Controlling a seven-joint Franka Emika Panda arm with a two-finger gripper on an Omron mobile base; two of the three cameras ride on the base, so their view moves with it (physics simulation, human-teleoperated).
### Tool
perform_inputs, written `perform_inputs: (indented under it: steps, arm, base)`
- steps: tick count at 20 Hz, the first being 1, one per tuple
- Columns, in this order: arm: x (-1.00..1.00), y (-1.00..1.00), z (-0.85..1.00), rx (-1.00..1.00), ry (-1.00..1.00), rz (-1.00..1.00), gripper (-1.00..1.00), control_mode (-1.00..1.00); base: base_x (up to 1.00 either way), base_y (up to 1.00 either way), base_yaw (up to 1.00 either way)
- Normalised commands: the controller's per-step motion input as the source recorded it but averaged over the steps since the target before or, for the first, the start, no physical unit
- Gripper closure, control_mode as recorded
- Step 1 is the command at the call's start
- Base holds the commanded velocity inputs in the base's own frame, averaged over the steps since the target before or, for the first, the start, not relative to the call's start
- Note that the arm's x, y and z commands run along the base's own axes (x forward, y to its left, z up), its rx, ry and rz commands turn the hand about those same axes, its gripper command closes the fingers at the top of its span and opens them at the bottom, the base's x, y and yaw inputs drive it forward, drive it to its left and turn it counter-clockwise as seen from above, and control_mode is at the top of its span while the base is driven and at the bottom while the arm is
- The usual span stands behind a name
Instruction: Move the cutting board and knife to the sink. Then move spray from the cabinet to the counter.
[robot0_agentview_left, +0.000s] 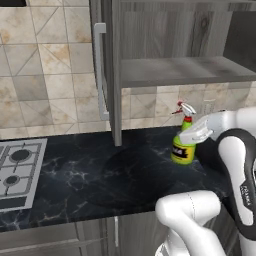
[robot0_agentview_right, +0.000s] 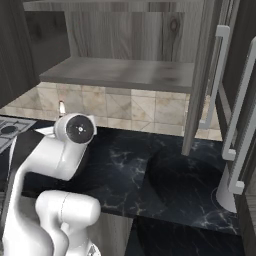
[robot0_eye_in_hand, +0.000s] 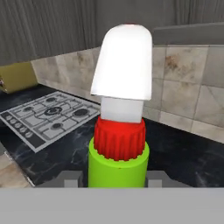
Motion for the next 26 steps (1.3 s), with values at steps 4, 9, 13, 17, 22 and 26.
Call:
perform_inputs:
  steps: [4, 9, 13, 17, 22, 26]
  arm:
    - [0.7, 0.35, -0.54, 0.02, -0.07, 0.14, 1.0, -1.0]
    - [0.77, 0.23, -0.68, 0.0, -0.08, 0.16, 1.0, -1.0]
    - [0.58, 0.25, -0.69, 0.0, -0.12, 0.22, 1.0, -1.0]
    - [0.49, 0.26, -0.58, 0.0, -0.08, 0.25, 1.0, -1.0]
    - [0.43, 0.32, -0.41, 0.0, -0.09, 0.23, 1.0, -1.0]
    - [0.29, 0.31, -0.42, -0.03, -0.11, 0.15, 1.0, -1.0]
  base:
    - [0.0, 0.0, 0.0]
    - [0.0, 0.0, 0.0]
    - [0.0, 0.0, 0.0]
    - [0.0, 0.0, 0.0]
    - [0.0, 0.0, 0.0]
    - [0.0, 0.0, 0.0]
